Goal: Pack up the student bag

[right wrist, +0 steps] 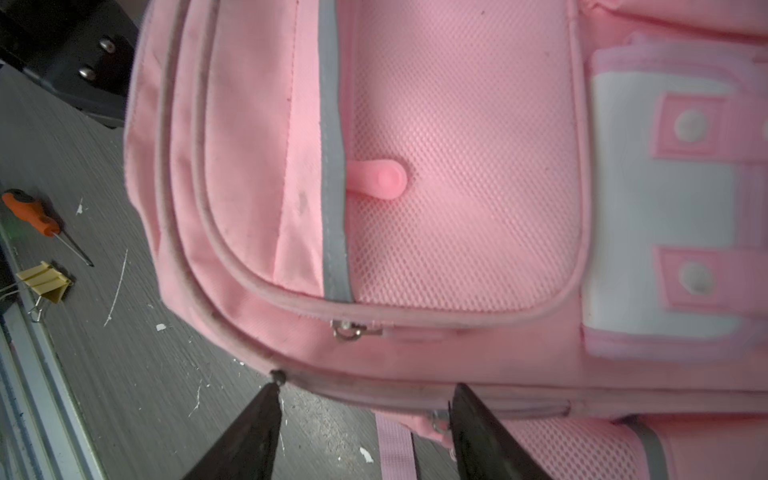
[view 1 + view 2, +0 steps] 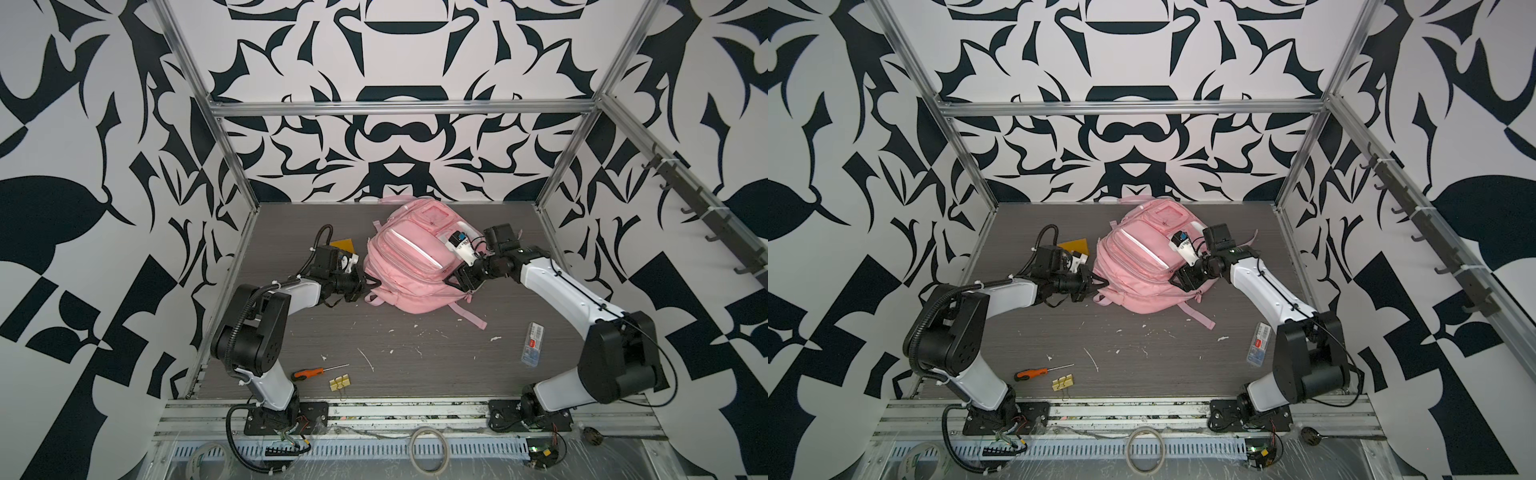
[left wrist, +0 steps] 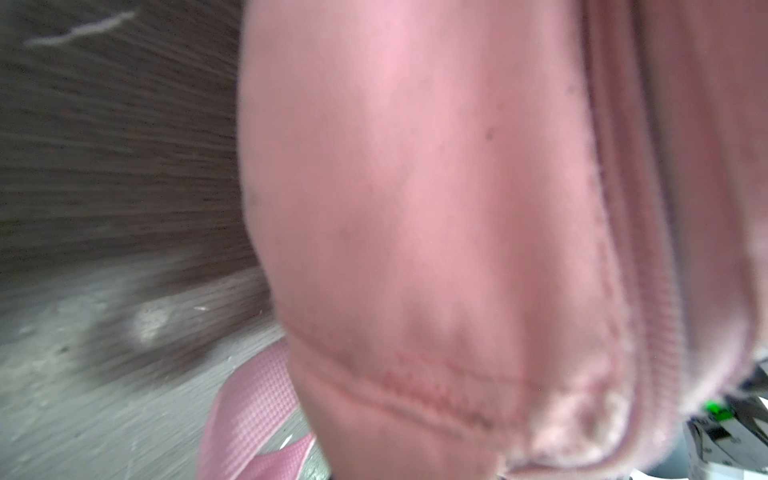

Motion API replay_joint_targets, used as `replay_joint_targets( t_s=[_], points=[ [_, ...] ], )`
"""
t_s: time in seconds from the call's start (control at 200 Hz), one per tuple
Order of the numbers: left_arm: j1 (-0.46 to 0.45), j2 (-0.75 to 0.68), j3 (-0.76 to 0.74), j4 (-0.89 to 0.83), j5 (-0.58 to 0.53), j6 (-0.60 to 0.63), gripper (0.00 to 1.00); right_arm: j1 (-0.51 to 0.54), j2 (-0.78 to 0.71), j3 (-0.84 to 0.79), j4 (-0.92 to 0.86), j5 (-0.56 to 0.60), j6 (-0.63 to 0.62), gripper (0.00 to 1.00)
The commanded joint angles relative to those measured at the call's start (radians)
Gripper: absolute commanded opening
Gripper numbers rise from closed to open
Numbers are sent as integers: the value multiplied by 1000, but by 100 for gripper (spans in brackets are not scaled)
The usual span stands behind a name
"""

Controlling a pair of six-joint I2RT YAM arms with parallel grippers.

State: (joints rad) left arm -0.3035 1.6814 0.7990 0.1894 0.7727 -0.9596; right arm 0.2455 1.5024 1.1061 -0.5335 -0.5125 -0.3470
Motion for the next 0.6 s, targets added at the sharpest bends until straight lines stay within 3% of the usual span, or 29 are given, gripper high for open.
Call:
replay_joint_targets(
  t_s=[0.0, 0.45, 0.595],
  points=[
    [-6, -51, -15, 1, 59, 24, 0, -13, 5, 40, 61, -52, -30, 67],
    [-72, -16, 30, -1, 104, 39, 0, -13, 116, 39, 104, -170, -26, 63],
    [-96, -12, 42, -7, 101, 38, 0, -14, 142, 52, 102, -204, -20, 49]
  ],
)
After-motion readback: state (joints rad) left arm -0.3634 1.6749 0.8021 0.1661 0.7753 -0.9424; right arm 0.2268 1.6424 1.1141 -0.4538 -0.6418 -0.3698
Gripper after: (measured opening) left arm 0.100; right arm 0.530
